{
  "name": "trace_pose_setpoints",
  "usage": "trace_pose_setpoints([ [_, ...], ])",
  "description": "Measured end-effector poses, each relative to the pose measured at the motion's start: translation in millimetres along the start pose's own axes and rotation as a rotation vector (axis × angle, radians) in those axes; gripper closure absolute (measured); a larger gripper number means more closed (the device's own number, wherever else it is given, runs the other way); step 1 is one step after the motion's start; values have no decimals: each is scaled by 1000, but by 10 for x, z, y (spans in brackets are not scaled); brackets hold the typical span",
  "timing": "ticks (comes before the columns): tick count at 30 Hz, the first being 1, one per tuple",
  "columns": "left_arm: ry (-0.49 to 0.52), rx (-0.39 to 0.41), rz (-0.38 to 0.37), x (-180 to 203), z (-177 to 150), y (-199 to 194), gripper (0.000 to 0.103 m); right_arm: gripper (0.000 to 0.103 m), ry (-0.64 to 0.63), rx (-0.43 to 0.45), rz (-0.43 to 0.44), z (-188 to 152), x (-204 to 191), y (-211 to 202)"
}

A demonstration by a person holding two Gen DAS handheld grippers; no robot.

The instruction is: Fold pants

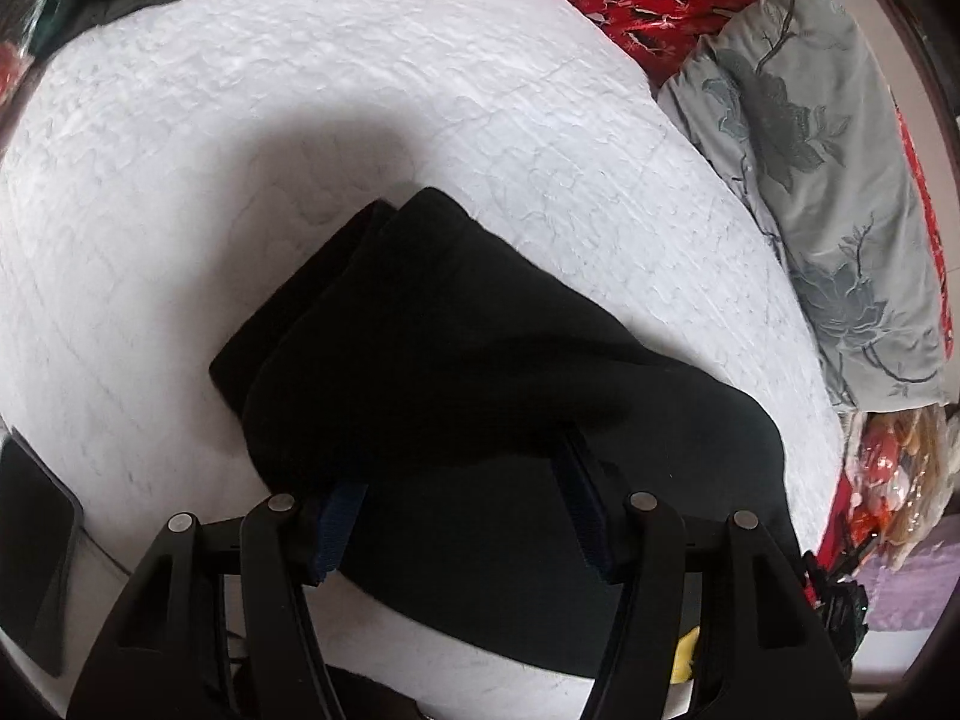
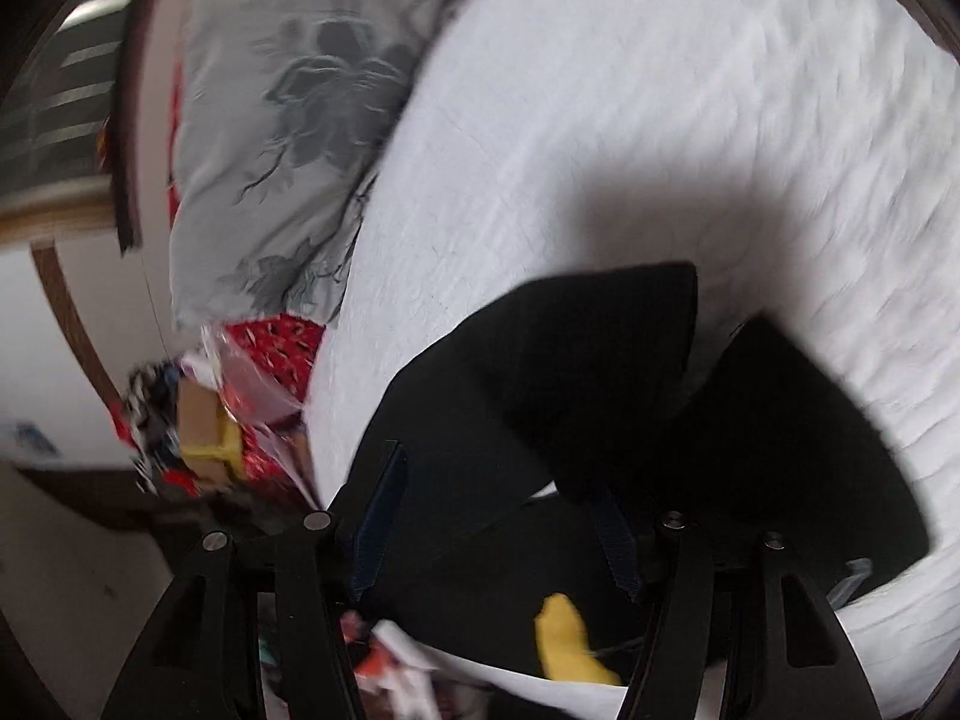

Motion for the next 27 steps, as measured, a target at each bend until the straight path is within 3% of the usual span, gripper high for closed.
trace_pose_setpoints([
  [1,4,10,3,25,22,2,44,41,8,11,-6,32,28,18],
  [2,6,21,12,39,48,-1,51,47,8,28,-22,66,55,11],
  [3,8,33,24,47,82,-11,71,52,0,48,-51,119,75,15],
  [5,10,17,26,64,136,-39,89,95,-17,60,-109,215,130,16],
  [6,-8,0,2,62,142,-110,91,95,-33,70,-118,276,118,-28],
  [8,-2,4,-46,56,147,-262,91,95,-80,121,-56,359,-20,-227],
  [10,31,29,-70,-36,88,-428,91,95,-220,148,-11,362,-262,-508],
  [13,51,21,-52,-292,-63,-418,91,95,-449,119,-55,153,-344,-814],
  [15,43,-6,-1,-450,-138,-273,91,93,-544,67,-124,-49,-176,-879],
  [17,0,-62,-2,-565,-225,-156,92,88,-614,3,-214,-251,80,-837],
  [20,16,-44,-11,-567,-260,-255,92,77,-650,-12,-330,-398,375,-867],
  [25,65,30,-25,-559,-264,-616,90,56,-567,70,-294,-421,450,-1299],
  [27,56,32,-63,-535,-263,-680,80,48,-530,128,-265,-375,418,-1519],
])
Point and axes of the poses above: each gripper's, at about its wrist camera, not at the fingertips, and y roughly the way its jaws point, x to its right, z to its top, the point moved 9 cm from there along y, roughly the way its jaws point, and after that the axes turned 12 degrees about -y, right-handed, at the moved point
